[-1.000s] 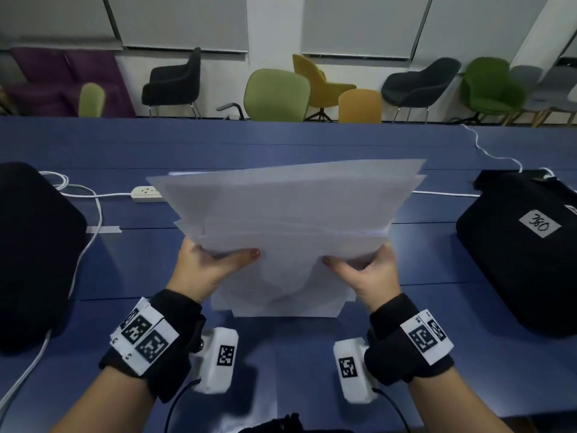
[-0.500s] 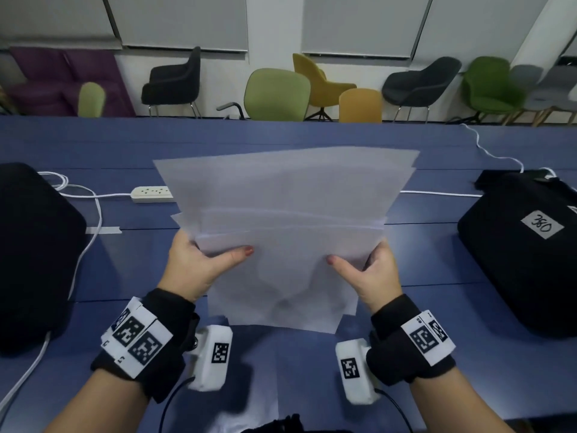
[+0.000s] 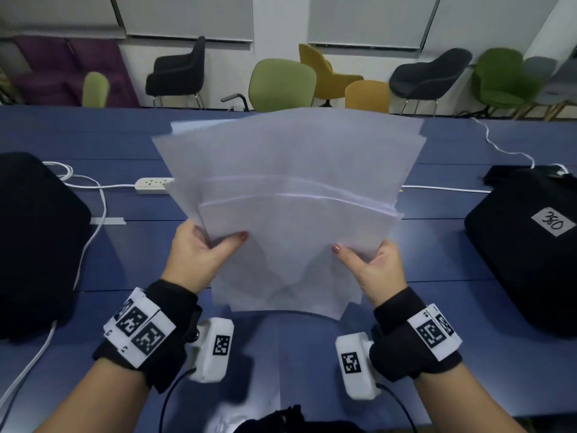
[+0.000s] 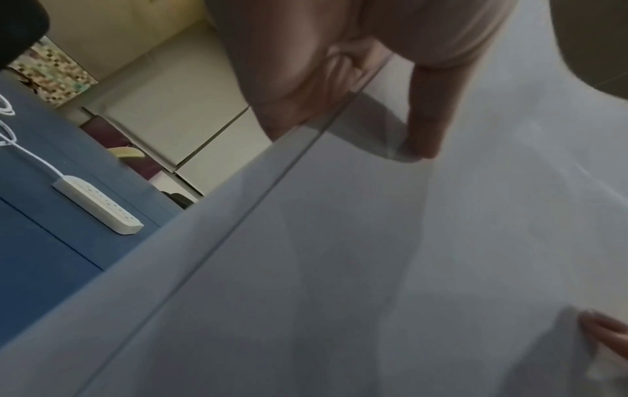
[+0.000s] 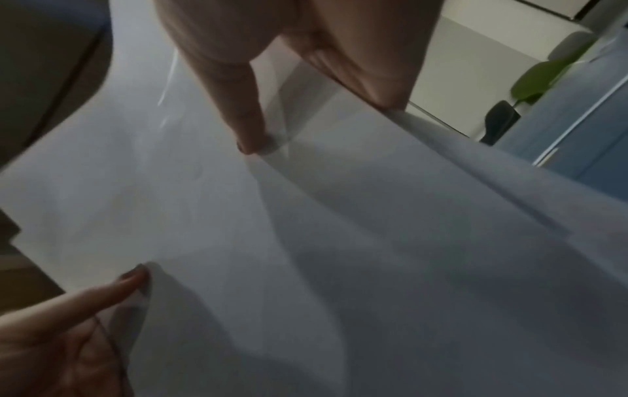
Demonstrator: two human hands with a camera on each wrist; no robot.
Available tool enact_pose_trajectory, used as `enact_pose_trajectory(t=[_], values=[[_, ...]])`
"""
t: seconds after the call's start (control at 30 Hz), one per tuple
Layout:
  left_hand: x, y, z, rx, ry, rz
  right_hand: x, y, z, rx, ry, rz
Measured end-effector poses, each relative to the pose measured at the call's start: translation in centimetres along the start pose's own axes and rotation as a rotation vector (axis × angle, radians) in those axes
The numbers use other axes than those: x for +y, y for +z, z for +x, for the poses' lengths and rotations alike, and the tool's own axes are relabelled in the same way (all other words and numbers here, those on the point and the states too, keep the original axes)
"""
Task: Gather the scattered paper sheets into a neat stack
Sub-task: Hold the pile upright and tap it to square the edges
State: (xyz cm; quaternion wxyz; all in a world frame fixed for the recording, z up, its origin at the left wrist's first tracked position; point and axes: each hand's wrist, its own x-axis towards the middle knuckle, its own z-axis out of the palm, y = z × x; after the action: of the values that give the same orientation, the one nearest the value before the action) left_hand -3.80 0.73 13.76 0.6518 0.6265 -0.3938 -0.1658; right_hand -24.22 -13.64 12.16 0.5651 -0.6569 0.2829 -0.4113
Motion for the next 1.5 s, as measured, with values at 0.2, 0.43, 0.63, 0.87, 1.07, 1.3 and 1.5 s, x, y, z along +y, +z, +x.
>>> enact_pose_trajectory(t=[0.2, 0.43, 0.63, 0.87, 1.07, 1.3, 1.5], values=[[0.1, -0.4, -0.4, 0.01, 0.014, -0.031, -1.6, 1.0, 0.1, 0.091, -0.127, 0.021], [-0.1, -0.3, -0.1, -0.017, -0.034, -0.04, -3.9, 1.9, -0.3, 0.193, -0.382, -0.129], [-0.6, -0.4, 0.1, -0.012, -0.046, -0.057, -8.7, 2.3, 1.0, 0.269, -0.698, -0.55], [-1.1, -0.2, 0.2, 0.001, -0.064, -0.081, -5.4, 1.6, 0.5, 0.185, -0.609, -0.59], [-1.3, -0.1, 0.1, -0.01, -0.036, -0.053, -4.3, 0.2, 1.3, 0.117, -0.369, -0.213], [-1.3, -0.5, 0.1, -0.031, -0.091, -0.064, 1.9, -0.4, 0.9, -0.167, 0.1, -0.055], [0.0, -0.1, 0.4, 0.029, -0.002, -0.038, 1.7, -0.3, 0.8, -0.097, 0.02, 0.047]])
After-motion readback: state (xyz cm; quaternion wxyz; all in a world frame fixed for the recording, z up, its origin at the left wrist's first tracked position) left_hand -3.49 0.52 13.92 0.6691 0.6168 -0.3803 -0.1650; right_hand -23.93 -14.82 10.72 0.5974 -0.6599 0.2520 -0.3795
